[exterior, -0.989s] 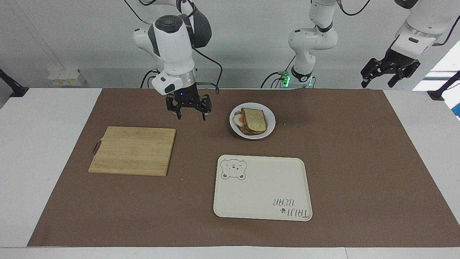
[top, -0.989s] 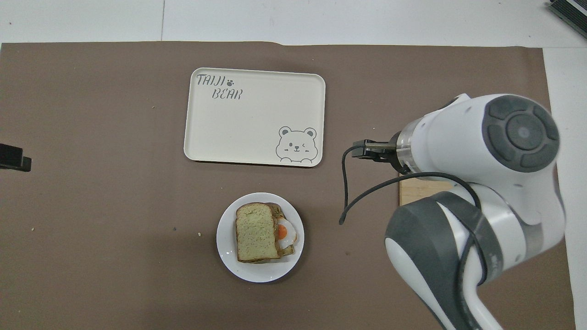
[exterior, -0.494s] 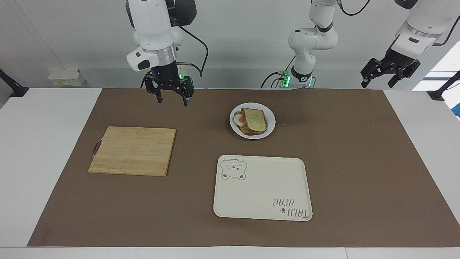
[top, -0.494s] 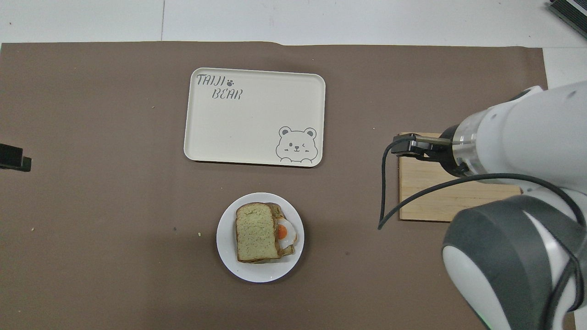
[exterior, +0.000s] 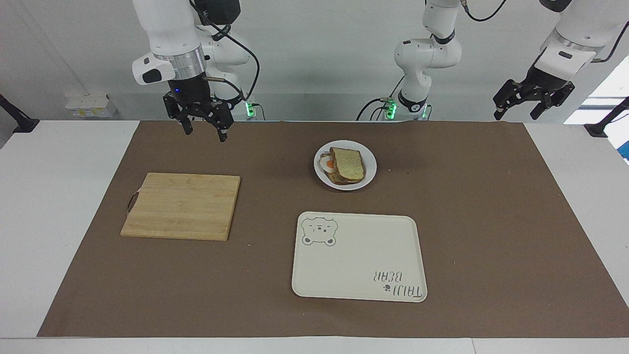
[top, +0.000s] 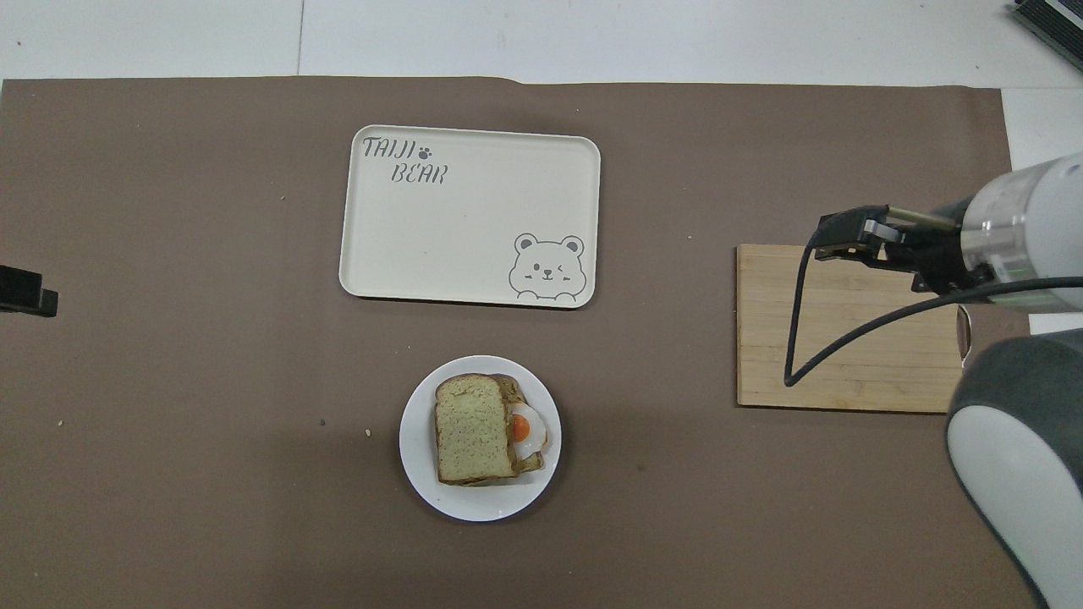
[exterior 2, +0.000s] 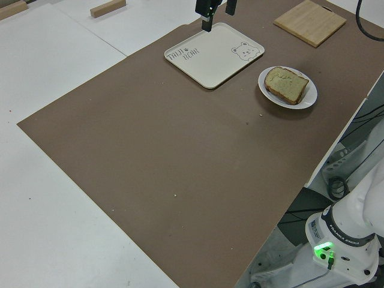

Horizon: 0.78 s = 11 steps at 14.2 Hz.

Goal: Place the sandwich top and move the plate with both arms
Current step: 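Open the right gripper and withdraw it past the wooden board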

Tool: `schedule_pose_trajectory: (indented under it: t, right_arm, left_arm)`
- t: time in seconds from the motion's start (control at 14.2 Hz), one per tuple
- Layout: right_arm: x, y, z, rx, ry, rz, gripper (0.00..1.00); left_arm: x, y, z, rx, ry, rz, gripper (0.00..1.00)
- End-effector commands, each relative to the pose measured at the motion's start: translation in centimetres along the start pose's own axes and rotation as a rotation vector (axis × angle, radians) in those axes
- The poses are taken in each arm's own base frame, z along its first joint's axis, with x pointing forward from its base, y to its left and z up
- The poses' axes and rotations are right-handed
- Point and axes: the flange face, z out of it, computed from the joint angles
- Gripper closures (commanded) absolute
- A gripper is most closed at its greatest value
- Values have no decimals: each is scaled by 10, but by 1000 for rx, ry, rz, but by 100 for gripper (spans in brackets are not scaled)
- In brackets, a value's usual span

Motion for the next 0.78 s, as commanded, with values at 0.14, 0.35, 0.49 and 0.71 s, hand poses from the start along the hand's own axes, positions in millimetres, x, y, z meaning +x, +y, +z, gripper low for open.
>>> schedule_pose_trajectory:
  t: [0.14,0.35,0.49,0.71]
  right_arm:
    - [10,48,-29,-3,23,73,0]
    - [21,94,-34,-15,10,125,0]
    - [26,119,-34,-23,-5,64,0]
    - [25,150,-37,-36,-19,13,0]
  left_arm:
    - [-3,-2,-5,10,-5,-12,0]
    - [-3,-2,-5,10,-5,-12,0]
    - [-4,9,-12,10,13,14,0]
    - [-6,21,-14,11,13,30,0]
